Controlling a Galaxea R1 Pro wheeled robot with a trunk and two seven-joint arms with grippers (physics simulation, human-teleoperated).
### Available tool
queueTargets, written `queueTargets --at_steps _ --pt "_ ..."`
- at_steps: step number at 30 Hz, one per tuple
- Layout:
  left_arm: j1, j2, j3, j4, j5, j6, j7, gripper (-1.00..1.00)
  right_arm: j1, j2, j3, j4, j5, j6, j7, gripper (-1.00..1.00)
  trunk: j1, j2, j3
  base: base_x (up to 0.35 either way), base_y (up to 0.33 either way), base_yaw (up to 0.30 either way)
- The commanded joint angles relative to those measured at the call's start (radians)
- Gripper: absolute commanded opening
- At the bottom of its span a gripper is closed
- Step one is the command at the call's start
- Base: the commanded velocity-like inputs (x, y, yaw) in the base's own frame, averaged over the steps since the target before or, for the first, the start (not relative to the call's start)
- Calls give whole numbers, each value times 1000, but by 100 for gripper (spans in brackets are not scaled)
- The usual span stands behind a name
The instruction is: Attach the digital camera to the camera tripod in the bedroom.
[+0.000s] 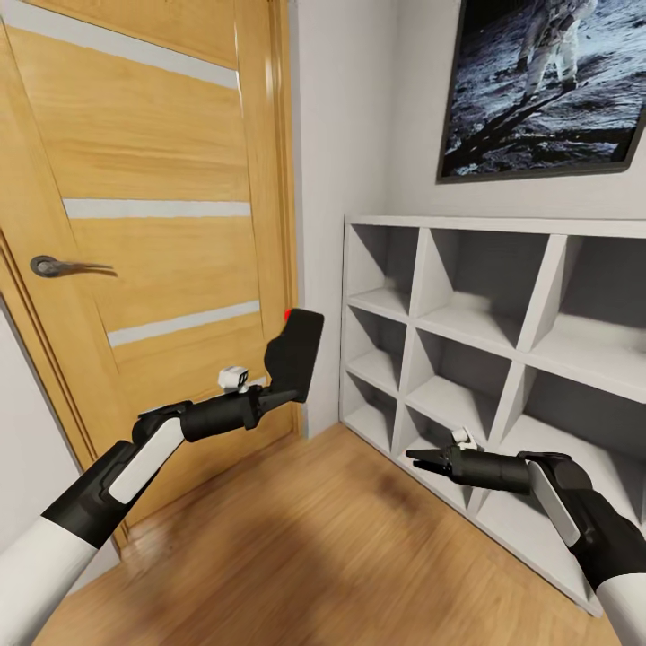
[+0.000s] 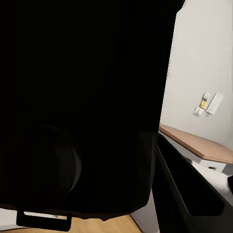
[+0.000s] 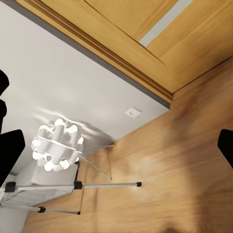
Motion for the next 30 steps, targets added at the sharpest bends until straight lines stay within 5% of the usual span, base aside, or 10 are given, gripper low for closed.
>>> queueTargets --at_steps 1,30 --pt "-1 1 -2 3 9 6 -1 -100 -1 -1 2 0 -2 4 0 100 -4 7 2 0 0 0" --pt "-1 1 5 55 12 6 -2 -100 -1 1 2 0 -3 5 -64 100 -115 210 93 0 0 0"
